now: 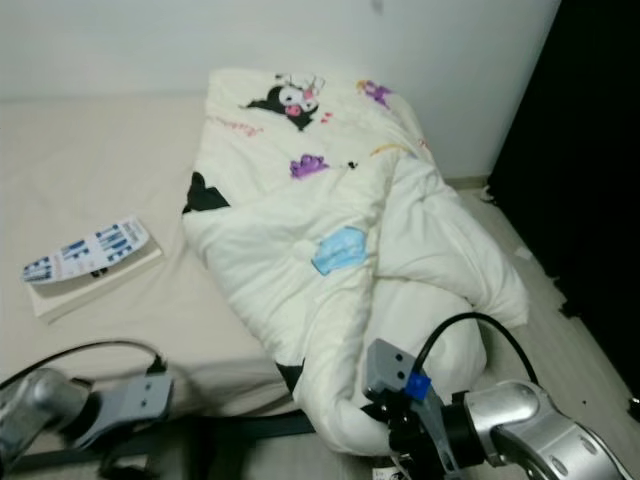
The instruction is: Clean up the room
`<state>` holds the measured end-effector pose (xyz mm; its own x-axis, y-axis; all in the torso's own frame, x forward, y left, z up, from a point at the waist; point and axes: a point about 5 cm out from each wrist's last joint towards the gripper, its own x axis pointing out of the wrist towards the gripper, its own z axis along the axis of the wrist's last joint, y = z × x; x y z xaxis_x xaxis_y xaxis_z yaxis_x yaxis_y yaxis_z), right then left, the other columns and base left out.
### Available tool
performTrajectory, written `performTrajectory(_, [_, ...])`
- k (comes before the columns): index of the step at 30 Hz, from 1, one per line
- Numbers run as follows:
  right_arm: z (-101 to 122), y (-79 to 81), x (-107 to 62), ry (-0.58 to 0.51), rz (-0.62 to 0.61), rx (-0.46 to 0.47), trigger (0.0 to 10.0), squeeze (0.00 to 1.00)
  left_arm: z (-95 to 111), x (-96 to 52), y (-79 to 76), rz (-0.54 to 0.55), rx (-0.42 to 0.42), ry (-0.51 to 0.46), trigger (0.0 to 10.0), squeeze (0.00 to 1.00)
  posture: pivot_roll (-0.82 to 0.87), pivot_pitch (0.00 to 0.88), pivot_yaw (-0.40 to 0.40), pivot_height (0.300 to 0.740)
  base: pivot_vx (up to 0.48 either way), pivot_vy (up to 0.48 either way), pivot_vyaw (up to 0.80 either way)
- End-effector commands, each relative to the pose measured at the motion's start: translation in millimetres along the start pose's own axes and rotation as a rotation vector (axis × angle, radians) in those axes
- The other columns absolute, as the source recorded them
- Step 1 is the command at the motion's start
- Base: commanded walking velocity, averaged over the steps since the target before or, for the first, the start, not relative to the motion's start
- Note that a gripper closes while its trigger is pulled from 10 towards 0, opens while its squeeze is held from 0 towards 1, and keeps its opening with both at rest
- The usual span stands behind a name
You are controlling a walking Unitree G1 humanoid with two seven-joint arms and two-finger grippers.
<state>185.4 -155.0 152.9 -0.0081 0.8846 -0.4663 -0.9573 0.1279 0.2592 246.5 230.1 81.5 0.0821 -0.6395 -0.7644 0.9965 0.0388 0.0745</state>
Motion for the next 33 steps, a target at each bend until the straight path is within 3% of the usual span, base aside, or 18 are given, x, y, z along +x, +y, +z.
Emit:
performTrajectory(1, [2,4.0,0.4,-0.019,0.017,0.001,10.0,1.00,5,-9.3,-2.2,-0.028,-0.013,-0.045,10.0,0.00,-0.05,0.122,0.003,0.517,0.000,0.000,0.00])
performTrajectory(2, [4,4.6,0.1,-0.036,0.026,0.003,10.0,1.00,24,-14.4,0.4,-0.036,0.004,-0.151,10.0,0.00,-0.05,0.122,0.004,0.517,0.000,0.000,0.00])
performTrajectory(3, [4,4.6,0.1,-0.036,0.026,0.003,10.0,1.00,24,-14.4,0.4,-0.036,0.004,-0.151,10.0,0.00,-0.05,0.122,0.004,0.517,0.000,0.000,0.00])
performTrajectory(4, [5,4.9,-0.4,-0.054,0.034,0.005,10.0,1.00,41,-19.2,4.1,-0.031,0.017,-0.281,10.0,0.00,-0.05,0.122,0.004,0.517,0.000,0.000,0.00])
performTrajectory(5, [5,4.9,-0.4,-0.054,0.034,0.005,10.0,1.00,41,-19.2,4.1,-0.031,0.017,-0.281,10.0,0.00,-0.05,0.122,0.004,0.517,0.000,0.000,0.00])
performTrajectory(6, [7,3.8,-1.0,-0.070,0.028,0.005,10.0,1.00,56,-23.6,9.1,-0.008,0.030,-0.412,10.0,0.00,-0.05,0.122,0.004,0.517,0.000,0.000,0.00])
performTrajectory(7, [7,3.8,-1.0,-0.070,0.028,0.005,10.0,1.00,56,-23.6,9.1,-0.008,0.030,-0.412,10.0,0.00,-0.05,0.122,0.004,0.517,0.000,0.000,0.00])
performTrajectory(10, [3,-7.6,-7.1,-0.069,-0.080,0.018,10.0,1.00,103,-37.4,38.7,0.216,-0.015,-0.874,10.0,0.00,-0.06,0.120,0.006,0.517,0.000,0.000,0.00])
performTrajectory(16, [0,-10.1,-8.5,-0.049,-0.110,0.022,10.0,1.00,111,-40.8,42.6,0.255,-0.038,-0.949,10.0,0.00,-0.06,0.120,0.006,0.517,0.000,0.000,0.00])
performTrajectory(17, [-21,-18.1,-8.1,0.074,-0.206,0.043,10.0,1.00,126,-39.5,60.8,0.409,-0.142,-1.087,10.0,0.00,-0.07,0.123,0.004,0.517,0.000,0.000,0.00])
performTrajectory(19, [-21,-18.1,-8.1,0.074,-0.206,0.043,10.0,1.00,126,-39.5,60.8,0.409,-0.142,-1.087,10.0,0.00,-0.07,0.123,0.004,0.517,0.000,0.000,0.00])
performTrajectory(21, [-46,-16.8,-3.2,0.190,-0.283,0.074,10.0,1.00,149,-17.6,82.7,0.602,-0.379,-1.217,10.0,0.00,-0.07,0.125,0.004,0.517,0.000,0.000,0.00])
performTrajectory(22, [-51,-12.6,-0.1,0.194,-0.280,0.089,10.0,1.00,158,-6.3,85.1,0.628,-0.450,-1.231,10.0,0.00,-0.07,0.125,0.004,0.517,0.000,0.000,0.00])
performTrajectory(24, [-53,-9.4,0.5,0.190,-0.285,0.105,10.0,1.00,163,4.0,81.1,0.610,-0.477,-1.223,10.0,0.00,-0.08,0.131,0.006,0.517,0.000,0.000,0.00])
performTrajectory(25, [-59,-9.1,-2.4,0.221,-0.315,0.121,10.0,0.00,166,13.9,77.4,0.598,-0.494,-1.194,10.0,0.00,-0.09,0.130,0.006,0.517,0.000,0.000,0.00])
performTrajectory(30, [-73,-6.1,-12.2,0.285,-0.367,0.159,10.0,0.00,170,31.4,72.9,0.601,-0.527,-1.125,10.0,0.00,-0.09,0.133,0.005,0.517,0.000,0.000,0.00])
performTrajectory(32, [-82,-18.4,-29.1,0.332,-0.553,0.162,10.0,0.00,172,42.8,70.2,0.608,-0.541,-1.058,10.0,0.00,-0.10,0.135,0.006,0.517,0.000,0.000,0.00])
performTrajectory(33, [-82,-18.4,-29.1,0.332,-0.553,0.162,10.0,0.00,172,42.8,70.2,0.608,-0.541,-1.058,10.0,0.00,-0.10,0.135,0.006,0.517,0.000,0.000,0.00])
